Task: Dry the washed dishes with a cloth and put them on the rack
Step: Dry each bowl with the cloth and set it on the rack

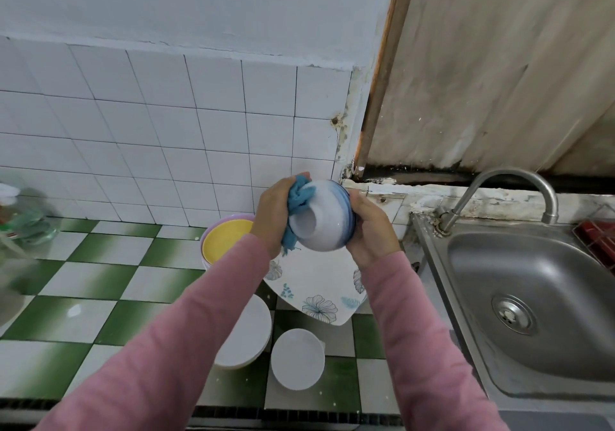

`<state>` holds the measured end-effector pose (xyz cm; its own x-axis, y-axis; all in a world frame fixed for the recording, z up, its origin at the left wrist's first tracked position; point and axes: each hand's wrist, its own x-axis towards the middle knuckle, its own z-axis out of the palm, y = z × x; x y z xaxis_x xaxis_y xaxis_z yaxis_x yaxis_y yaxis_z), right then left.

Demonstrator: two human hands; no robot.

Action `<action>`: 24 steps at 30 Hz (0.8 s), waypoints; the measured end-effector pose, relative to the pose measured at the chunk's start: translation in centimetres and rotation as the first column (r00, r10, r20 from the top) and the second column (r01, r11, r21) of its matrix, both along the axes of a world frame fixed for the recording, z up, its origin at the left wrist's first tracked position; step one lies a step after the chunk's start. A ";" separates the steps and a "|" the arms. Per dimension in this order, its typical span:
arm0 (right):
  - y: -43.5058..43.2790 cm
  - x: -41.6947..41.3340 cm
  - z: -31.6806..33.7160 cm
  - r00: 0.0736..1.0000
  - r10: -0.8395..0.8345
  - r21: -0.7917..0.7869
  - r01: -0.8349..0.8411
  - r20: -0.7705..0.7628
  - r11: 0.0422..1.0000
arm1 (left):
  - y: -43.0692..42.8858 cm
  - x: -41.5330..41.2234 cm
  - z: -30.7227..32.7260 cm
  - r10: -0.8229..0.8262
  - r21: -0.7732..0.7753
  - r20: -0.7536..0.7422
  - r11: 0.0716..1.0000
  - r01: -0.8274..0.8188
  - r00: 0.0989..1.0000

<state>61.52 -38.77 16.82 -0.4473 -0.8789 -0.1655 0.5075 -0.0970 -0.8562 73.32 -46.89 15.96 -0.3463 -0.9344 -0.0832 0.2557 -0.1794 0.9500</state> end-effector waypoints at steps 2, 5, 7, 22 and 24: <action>0.1 0.6 -0.1 0.977 -0.026 0.000 0.026 0.213 1.000 | 0.3 -0.3 -0.5 0.064 0.013 0.001 0.998 -0.064 0.998; 0.0 1.5 -0.5 0.877 -0.068 0.007 0.074 0.476 0.997 | 1.0 -0.4 -1.2 0.183 -0.265 0.149 0.954 -0.139 0.972; -0.3 1.9 -0.7 0.808 -0.079 -0.001 0.097 0.583 0.995 | 1.5 -0.2 -1.6 0.282 -0.563 0.239 0.820 -0.104 0.929; -0.5 2.4 -0.2 0.992 0.075 0.126 -0.061 -0.105 0.990 | 2.3 0.4 -2.3 0.365 -0.767 0.470 0.619 0.167 0.804; -0.4 2.3 -0.5 0.941 0.116 0.176 -0.062 -0.317 0.982 | 1.7 0.3 -1.6 0.234 -0.611 0.499 0.778 0.147 0.834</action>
